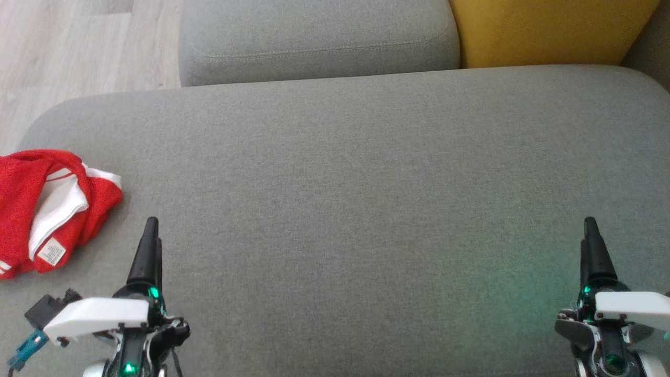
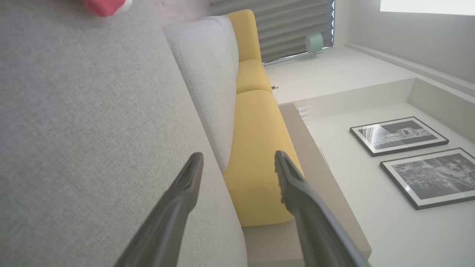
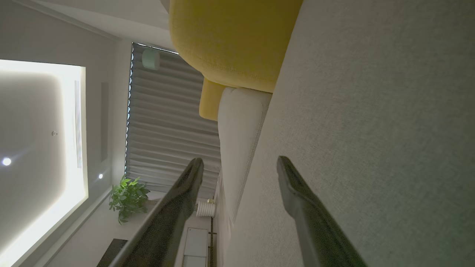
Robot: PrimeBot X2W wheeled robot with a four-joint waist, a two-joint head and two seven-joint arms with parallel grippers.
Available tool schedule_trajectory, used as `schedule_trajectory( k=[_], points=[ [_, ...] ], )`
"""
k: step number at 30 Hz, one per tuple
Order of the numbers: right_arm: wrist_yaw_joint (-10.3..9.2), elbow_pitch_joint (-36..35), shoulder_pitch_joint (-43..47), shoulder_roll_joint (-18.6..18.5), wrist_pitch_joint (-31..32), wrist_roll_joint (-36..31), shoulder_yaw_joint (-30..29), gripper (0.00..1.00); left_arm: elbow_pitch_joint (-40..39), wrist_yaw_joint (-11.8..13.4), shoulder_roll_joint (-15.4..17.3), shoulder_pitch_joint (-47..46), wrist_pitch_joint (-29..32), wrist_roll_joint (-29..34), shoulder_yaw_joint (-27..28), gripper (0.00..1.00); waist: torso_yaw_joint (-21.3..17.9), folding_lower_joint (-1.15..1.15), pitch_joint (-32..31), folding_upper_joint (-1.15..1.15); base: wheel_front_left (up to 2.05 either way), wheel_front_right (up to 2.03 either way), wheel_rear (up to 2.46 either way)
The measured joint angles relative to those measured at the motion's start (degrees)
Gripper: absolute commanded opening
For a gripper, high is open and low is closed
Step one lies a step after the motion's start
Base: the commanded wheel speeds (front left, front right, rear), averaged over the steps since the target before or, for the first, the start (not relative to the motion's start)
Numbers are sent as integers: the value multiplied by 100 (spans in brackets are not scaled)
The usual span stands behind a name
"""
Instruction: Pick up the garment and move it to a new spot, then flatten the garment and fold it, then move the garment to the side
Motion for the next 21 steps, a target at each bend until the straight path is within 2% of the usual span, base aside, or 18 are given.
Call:
schedule_trajectory(
  k=[21],
  points=[
    [0, -472, 3, -43, -155, -2173, 152, 100, -538, 4, 3, -1, -312, 2119, -261, 100, 21, 0, -43, 0, 0, 0, 0]
  ],
)
